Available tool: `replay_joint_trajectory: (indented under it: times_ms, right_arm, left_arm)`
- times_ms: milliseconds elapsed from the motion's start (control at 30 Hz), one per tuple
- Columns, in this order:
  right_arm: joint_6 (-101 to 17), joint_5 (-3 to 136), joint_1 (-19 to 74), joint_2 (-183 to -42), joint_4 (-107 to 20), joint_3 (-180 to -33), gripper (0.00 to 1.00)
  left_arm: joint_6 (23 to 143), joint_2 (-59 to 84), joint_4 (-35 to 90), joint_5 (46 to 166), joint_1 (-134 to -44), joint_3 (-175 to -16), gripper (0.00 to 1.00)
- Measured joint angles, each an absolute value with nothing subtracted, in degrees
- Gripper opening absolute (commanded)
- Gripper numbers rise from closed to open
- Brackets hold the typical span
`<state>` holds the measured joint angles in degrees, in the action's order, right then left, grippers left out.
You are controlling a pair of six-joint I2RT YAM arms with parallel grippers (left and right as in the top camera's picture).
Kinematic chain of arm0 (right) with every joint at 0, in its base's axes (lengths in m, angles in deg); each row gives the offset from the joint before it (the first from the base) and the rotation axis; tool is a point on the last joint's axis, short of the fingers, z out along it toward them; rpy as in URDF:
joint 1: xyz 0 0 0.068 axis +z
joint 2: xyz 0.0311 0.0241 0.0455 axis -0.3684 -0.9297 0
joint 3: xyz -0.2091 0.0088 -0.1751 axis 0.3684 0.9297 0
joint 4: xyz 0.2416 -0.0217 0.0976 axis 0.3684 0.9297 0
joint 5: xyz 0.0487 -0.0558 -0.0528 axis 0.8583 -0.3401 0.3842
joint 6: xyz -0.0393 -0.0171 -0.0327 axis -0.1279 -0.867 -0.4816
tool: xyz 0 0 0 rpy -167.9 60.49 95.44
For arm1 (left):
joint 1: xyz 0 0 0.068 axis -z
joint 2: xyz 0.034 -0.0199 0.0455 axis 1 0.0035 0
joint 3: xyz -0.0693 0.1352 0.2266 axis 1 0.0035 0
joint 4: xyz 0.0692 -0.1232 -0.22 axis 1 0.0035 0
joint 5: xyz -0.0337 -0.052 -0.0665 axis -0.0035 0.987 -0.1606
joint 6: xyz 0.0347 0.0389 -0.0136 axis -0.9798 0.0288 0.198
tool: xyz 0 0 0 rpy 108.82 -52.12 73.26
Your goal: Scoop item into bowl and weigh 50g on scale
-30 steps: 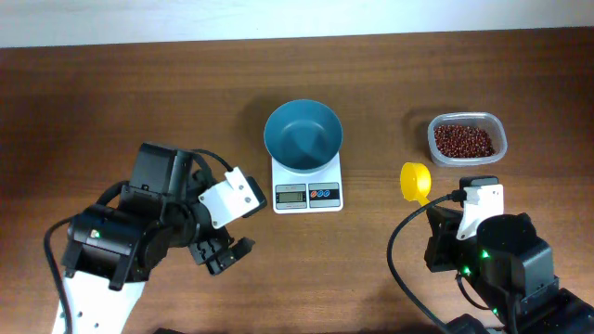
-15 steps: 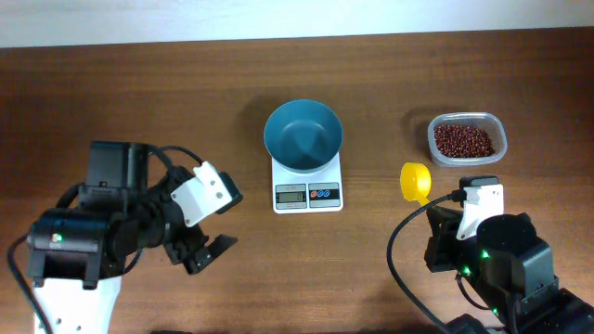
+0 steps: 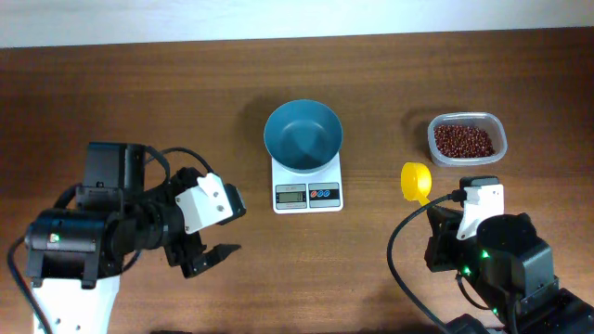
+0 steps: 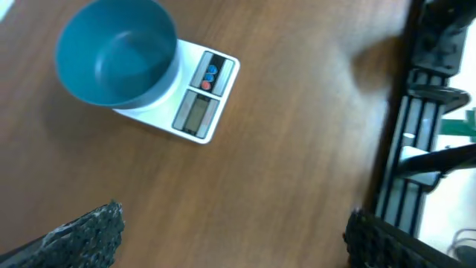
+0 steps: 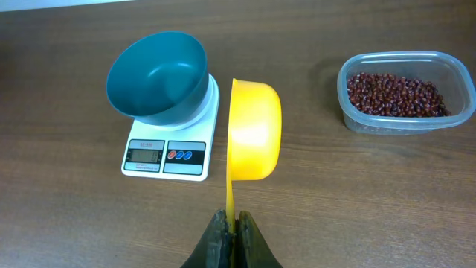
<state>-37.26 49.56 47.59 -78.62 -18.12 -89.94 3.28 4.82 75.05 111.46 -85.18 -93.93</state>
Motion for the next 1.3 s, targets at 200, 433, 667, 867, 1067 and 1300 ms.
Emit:
replay_joint_trajectory:
  times_ms: [200,433,667,867,1067,1300]
  right_arm:
    - [-37.3,49.6,47.6,-78.6,-18.1,-89.9,0.04]
    - [-37.3,49.6,47.6,-78.6,-18.1,-89.9,0.04]
    - [-37.3,49.6,47.6,-78.6,-18.1,-89.9,0.04]
    - [-37.3,48.2,47.6,-78.6,-18.0,-89.9,0.04]
    - [-37.3,43.7,47.6,-81.2,-16.5,-91.0,0.04]
    - [-37.5,41.9,38.0,-100.1,-7.5,-106.5,0.04]
  left_arm:
    - [3.3,5.2,74.0,110.5,-85.2,-93.9,0.99]
    - [3.3,5.9,73.8,110.3,-85.2,-93.9,0.99]
    - [3.3,5.9,73.9,110.4,-85.2,-93.9,0.99]
    - [3.3,5.9,74.1,110.4,-85.2,-93.9,0.99]
    - [3.3,5.9,74.2,110.3,-85.2,-93.9,0.99]
    - [3.3,5.9,74.3,110.4,-85.2,-93.9,0.99]
